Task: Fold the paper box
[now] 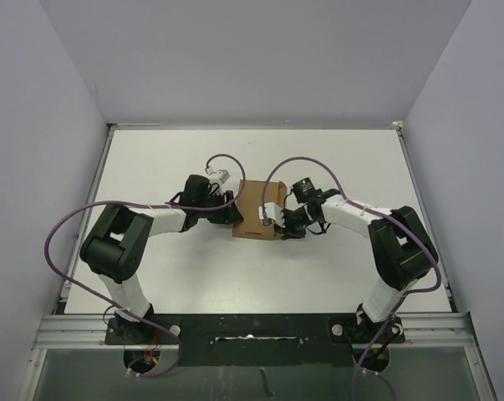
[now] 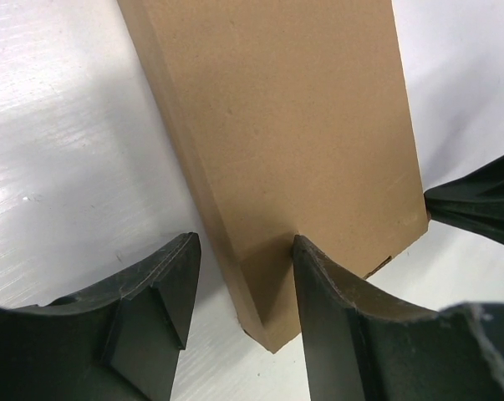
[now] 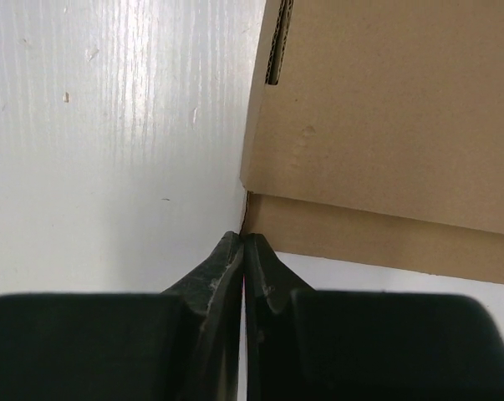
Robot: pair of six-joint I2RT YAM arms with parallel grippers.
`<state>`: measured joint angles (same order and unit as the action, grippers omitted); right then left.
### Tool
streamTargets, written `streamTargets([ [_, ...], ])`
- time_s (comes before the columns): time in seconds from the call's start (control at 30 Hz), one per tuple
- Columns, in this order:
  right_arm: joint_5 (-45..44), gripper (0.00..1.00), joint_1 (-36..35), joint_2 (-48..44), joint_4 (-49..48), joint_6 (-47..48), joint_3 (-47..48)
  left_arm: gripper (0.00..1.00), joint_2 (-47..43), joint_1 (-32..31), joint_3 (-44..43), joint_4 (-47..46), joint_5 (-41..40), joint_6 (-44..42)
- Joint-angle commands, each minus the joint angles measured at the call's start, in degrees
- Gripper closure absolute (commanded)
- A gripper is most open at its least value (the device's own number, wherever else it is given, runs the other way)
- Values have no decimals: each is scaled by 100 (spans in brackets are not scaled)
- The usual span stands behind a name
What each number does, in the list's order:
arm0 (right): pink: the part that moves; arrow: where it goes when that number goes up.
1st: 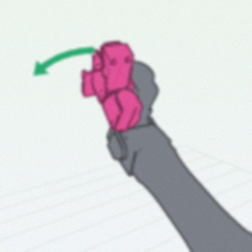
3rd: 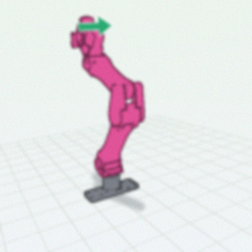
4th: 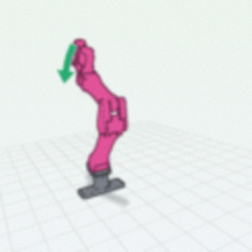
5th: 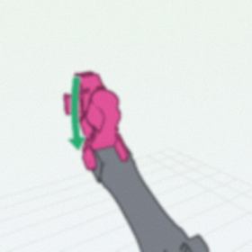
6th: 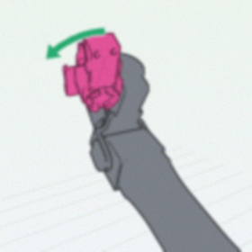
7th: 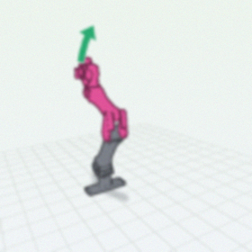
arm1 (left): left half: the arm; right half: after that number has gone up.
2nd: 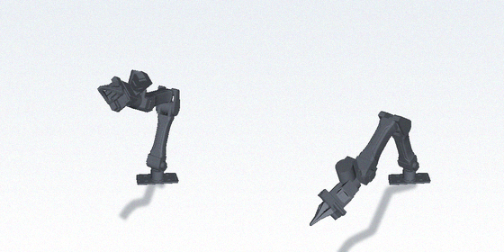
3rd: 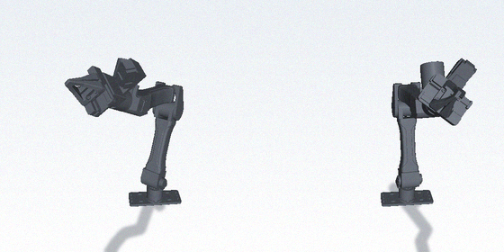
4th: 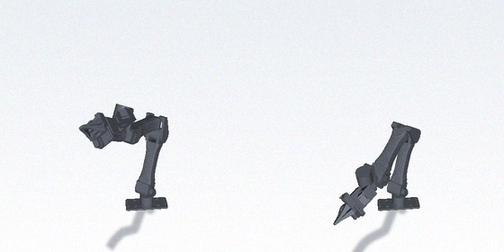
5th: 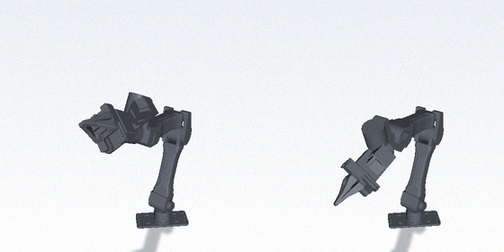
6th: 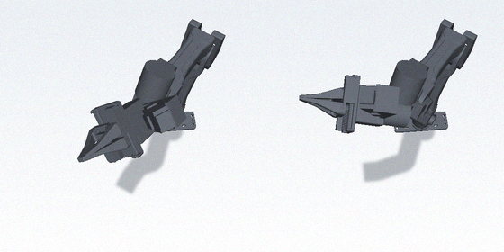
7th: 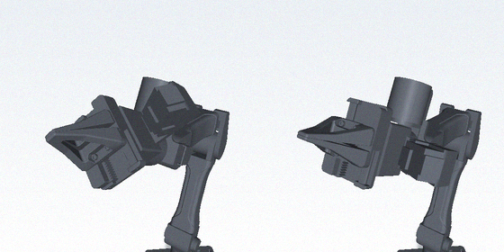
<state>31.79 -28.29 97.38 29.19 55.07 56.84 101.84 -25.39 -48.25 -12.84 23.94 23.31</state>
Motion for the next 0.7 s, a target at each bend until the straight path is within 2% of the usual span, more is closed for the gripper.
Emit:
streamTargets([
  [0.0, 38, 100, -142, 17, -64, -90, 282, 54, 98, -177, -185, 283, -148, -66],
  [0.67, 100, 100, -366, 20, 21, -712, 627, 55, -46, -362, -179, 460, -260, -35],
])
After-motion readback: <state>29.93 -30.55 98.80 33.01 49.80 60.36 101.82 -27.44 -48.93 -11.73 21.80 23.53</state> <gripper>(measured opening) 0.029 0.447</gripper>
